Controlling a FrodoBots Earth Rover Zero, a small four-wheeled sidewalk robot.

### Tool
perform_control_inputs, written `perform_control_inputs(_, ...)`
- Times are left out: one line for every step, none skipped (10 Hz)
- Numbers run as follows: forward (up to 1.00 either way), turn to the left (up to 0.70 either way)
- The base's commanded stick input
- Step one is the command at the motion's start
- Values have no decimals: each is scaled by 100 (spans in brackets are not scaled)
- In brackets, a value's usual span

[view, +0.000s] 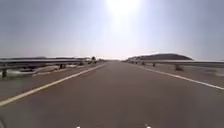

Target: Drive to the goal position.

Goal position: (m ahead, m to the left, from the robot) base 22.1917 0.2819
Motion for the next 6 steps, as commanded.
perform_control_inputs(70,0)
perform_control_inputs(70,0)
perform_control_inputs(70,0)
perform_control_inputs(70,0)
perform_control_inputs(70,0)
perform_control_inputs(70,0)
